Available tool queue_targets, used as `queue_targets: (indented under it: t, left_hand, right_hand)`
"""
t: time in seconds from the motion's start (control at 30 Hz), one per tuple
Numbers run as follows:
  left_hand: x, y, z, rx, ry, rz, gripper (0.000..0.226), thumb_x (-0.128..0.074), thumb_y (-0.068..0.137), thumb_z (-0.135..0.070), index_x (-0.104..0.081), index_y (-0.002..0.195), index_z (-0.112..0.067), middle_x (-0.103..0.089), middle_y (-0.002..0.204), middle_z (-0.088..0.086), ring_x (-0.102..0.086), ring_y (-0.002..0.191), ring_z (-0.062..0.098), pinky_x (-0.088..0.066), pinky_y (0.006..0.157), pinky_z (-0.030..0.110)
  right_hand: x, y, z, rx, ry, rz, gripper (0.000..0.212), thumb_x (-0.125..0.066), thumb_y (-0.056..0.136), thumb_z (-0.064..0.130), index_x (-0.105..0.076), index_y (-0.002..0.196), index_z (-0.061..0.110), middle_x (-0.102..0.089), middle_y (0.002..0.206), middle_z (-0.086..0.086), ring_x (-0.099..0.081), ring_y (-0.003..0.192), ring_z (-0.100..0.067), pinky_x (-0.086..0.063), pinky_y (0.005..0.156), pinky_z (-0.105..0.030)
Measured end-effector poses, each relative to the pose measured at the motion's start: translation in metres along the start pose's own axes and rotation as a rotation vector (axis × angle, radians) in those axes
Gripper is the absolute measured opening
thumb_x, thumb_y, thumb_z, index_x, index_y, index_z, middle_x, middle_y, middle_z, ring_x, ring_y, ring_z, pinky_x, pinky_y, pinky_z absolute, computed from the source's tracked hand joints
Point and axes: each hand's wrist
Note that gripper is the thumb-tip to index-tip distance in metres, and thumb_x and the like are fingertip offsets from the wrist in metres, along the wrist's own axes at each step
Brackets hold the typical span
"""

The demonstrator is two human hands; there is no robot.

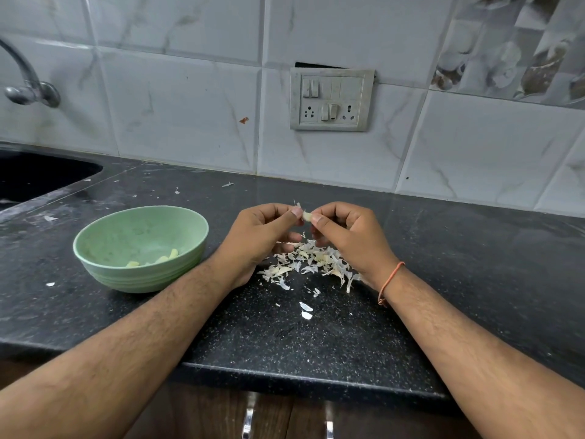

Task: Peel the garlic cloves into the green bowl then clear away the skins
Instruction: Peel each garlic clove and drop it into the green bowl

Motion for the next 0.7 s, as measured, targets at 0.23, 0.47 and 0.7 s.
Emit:
queue_targets:
  t: [0.23,0.47,0.7]
  left_hand:
    - [0.0,-0.001,-0.002,-0.009,-0.082,0.036,0.011,-0.068,0.103,-0.018,-0.076,0.102,-0.012,-0.076,0.092,-0.001,-0.067,0.073,0.006,-0.056,0.06,0.018]
    - [0.001,-0.003,-0.003,0.116,-0.264,0.17,0.015,-0.064,0.103,-0.017,-0.072,0.097,-0.005,-0.068,0.082,0.008,-0.064,0.07,0.006,-0.056,0.059,0.014]
    - [0.003,-0.007,-0.006,0.188,-0.334,0.255,0.019,-0.07,0.092,-0.023,-0.069,0.092,-0.004,-0.064,0.078,0.006,-0.062,0.068,0.005,-0.055,0.055,0.011]
  right_hand:
    - [-0.003,-0.003,0.003,-0.1,0.203,0.065,0.013,-0.076,0.097,0.016,-0.078,0.102,0.004,-0.077,0.088,-0.01,-0.073,0.084,-0.023,-0.066,0.081,-0.044]
    - [0.004,-0.003,0.009,-0.067,0.247,0.124,0.013,-0.079,0.089,0.012,-0.081,0.1,0.005,-0.079,0.091,-0.02,-0.076,0.08,-0.024,-0.064,0.075,-0.032]
    - [0.014,-0.004,0.015,0.024,0.214,0.207,0.013,-0.08,0.087,0.005,-0.081,0.1,0.005,-0.08,0.096,-0.018,-0.078,0.088,-0.025,-0.065,0.083,-0.033]
Point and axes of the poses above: each hand's wrist, its own y-axis towards the middle knuckle, its own x-axis out of the back of the hand, z = x × y
